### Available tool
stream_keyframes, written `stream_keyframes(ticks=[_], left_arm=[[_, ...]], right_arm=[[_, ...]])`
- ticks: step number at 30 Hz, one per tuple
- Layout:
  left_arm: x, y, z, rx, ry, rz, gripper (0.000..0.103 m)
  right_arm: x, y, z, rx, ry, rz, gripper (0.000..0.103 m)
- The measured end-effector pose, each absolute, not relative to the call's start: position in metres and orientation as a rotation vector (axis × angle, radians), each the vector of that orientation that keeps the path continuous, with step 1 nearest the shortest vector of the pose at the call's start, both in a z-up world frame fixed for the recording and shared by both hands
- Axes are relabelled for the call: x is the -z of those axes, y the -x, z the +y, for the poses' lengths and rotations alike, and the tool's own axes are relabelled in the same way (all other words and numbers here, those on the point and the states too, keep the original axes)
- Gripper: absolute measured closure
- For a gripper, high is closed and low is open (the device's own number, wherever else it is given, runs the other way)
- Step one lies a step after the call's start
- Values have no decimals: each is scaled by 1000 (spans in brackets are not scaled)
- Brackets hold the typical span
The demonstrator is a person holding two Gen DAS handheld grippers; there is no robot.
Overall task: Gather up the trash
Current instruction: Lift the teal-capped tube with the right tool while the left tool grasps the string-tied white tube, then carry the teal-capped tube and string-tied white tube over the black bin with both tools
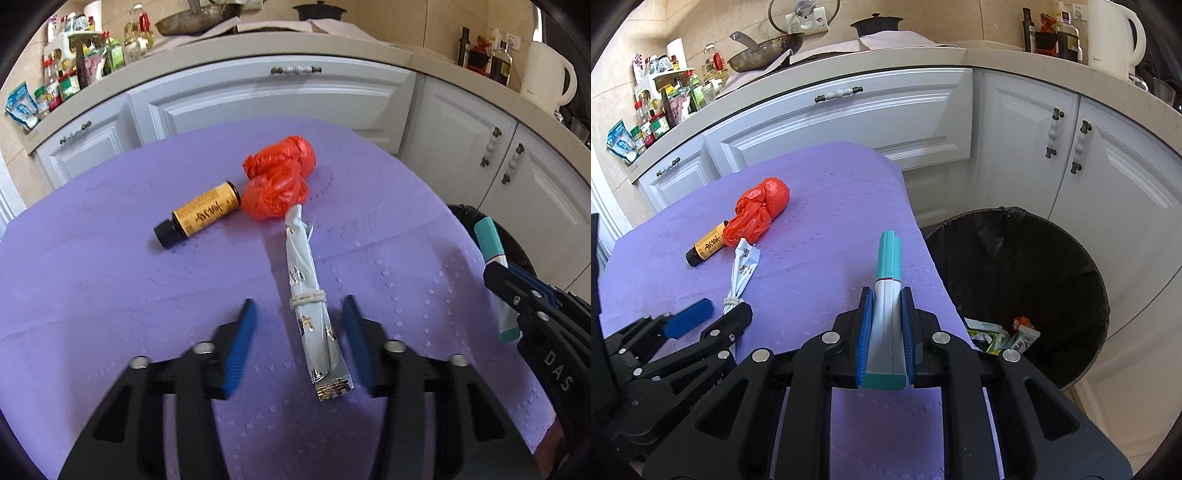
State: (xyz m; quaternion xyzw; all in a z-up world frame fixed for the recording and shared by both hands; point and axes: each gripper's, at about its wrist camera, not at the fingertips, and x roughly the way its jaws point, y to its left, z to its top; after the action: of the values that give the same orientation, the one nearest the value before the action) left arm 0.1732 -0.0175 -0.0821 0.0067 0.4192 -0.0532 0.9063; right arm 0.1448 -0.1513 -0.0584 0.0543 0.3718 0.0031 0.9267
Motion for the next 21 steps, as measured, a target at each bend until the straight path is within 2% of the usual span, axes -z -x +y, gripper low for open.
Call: stream_keyframes(ticks=[1, 3, 9, 21], left_arm=[[82, -173, -17, 107, -13, 865, 66], [82, -173, -17, 120, -12, 863, 86], [77, -166, -11, 141, 5, 832, 86], [33, -137, -7, 153, 3, 639, 86]], right_arm=[[59, -145, -151, -6, -111, 762, 88], [59, -145, -151, -7, -112, 762, 88], [55, -141, -149, -6, -107, 750, 88], [24, -123, -154, 35, -91, 659, 88]])
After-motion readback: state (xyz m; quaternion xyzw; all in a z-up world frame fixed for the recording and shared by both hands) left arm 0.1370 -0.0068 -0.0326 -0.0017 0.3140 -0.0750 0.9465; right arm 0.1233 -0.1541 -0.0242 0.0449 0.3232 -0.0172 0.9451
